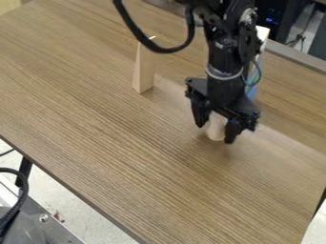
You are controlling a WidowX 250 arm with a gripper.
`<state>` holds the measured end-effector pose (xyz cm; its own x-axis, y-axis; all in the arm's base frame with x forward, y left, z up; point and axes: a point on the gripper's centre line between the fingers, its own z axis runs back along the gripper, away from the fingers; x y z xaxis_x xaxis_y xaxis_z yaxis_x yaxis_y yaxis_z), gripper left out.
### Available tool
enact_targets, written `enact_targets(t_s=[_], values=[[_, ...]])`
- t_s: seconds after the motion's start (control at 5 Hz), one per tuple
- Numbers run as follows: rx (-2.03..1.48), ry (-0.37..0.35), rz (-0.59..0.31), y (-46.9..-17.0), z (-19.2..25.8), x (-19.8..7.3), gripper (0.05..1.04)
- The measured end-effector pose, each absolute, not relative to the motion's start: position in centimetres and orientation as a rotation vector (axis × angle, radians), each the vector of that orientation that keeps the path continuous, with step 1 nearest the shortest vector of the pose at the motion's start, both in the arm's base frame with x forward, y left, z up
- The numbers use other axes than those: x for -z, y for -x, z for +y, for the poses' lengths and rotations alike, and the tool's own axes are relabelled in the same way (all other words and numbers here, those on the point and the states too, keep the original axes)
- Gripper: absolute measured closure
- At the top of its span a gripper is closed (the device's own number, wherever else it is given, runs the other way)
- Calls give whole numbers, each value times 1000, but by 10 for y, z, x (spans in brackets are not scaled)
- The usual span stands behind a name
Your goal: Put the grey cylinder on top of the grey rectangular
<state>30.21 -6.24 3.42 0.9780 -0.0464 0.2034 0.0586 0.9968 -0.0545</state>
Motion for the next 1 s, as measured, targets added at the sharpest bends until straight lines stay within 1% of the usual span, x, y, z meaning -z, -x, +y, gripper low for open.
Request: enact_targets(t_s=[0.2,0.4,0.6,0.8,1.0], values=[[62,62,-195,-298,-66,-33,557],[60,72,-188,-295,-73,-36,558],[12,183,-153,-294,-83,-67,558],[-51,226,-119,-295,-88,-112,558],[-51,272,-64,-293,-101,-156,557]])
